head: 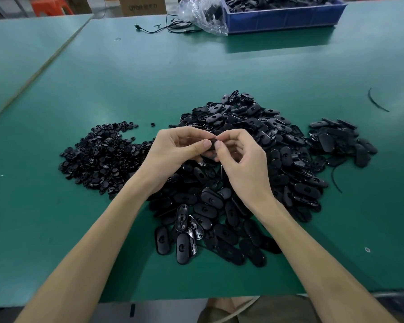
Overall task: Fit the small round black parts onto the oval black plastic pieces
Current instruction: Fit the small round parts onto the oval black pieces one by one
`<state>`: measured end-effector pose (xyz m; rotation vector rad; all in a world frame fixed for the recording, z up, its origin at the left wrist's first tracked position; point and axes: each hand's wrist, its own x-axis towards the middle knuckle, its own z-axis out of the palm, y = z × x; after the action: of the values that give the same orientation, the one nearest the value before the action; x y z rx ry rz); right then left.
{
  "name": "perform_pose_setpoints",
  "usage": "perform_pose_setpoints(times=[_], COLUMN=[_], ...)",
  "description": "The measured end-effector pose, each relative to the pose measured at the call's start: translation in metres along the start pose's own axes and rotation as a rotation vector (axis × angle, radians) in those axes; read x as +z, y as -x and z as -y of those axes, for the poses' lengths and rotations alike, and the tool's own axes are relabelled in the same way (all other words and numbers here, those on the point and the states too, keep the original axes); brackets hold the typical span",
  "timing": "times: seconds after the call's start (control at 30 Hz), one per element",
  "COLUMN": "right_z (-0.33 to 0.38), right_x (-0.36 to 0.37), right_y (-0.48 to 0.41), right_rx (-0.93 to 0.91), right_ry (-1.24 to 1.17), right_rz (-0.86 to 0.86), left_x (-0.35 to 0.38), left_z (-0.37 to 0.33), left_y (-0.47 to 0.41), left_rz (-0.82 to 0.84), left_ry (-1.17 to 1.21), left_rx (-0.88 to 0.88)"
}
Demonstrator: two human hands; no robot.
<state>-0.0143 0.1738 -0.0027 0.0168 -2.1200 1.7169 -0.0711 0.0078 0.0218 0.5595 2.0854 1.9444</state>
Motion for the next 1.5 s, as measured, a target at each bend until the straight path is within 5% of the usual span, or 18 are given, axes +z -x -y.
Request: perform_pose_setpoints(times=[1.2,1.5], right_z=[0.002,0.002], right_x=[0.0,-0.001], right_y=[0.003,0.002], right_rx=[-0.028,0.009], right_ry=[0.079,0.011], right_rz=[0.038,-0.015], left_x=[0.011,-0.002], left_z=[-0.004,0.0], left_y=[0.003,0.001], left_rz=[-0.092,0.004], left_ry=[-0.156,0.038], left_rx=[-0.028,-0.061])
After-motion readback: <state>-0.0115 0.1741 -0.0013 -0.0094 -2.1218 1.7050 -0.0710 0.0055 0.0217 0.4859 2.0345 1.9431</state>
